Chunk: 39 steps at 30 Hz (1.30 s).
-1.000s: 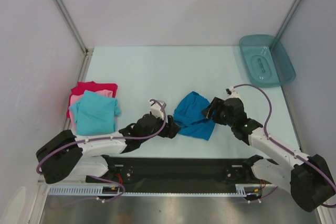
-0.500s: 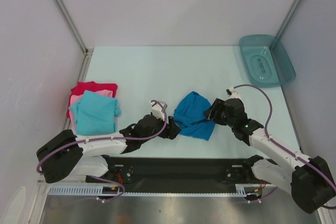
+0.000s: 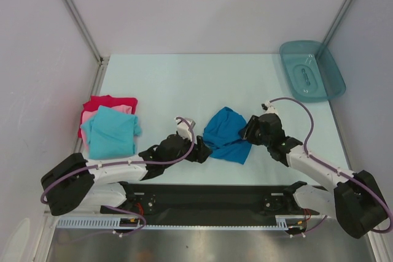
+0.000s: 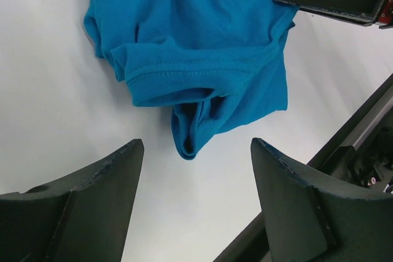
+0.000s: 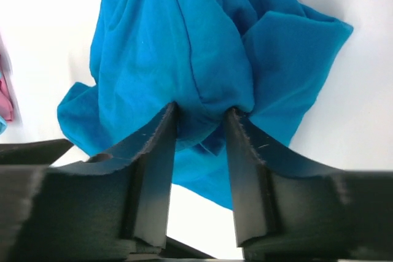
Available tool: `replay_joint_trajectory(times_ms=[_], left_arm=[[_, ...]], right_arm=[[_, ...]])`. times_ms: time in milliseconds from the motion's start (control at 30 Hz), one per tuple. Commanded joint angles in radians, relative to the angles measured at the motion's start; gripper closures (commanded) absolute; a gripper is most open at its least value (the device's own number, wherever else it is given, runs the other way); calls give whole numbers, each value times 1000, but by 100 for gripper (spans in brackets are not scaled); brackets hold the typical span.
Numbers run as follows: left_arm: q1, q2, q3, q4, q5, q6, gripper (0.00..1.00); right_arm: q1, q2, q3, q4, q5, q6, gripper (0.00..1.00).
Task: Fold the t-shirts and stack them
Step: Flatten the tshirt out
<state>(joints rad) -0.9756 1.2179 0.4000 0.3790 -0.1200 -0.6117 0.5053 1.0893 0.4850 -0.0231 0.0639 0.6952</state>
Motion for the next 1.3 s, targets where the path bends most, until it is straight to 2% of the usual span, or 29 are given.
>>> replay_joint_trajectory(times_ms=[0, 33, 133, 333, 967, 1267], left_arm=[[-12, -24, 16, 17, -4, 0, 23], [-12, -26, 16, 17, -6, 0, 24], [-12, -31, 7, 18, -9, -2, 24], [-14, -29, 0, 20, -9, 0, 24], [-15, -34, 5, 21, -7, 7, 24], [-17, -27, 5, 26, -4, 4, 23]], right_arm=[[7, 27, 67, 63, 24, -13, 66], [7, 32, 76, 60, 25, -13, 77], [21, 40, 112, 48, 37, -23, 81], [45, 35, 150, -1, 74, -46, 73], [45, 31, 156, -17, 80, -57, 63], [41, 9, 178, -69, 137, -92, 60]])
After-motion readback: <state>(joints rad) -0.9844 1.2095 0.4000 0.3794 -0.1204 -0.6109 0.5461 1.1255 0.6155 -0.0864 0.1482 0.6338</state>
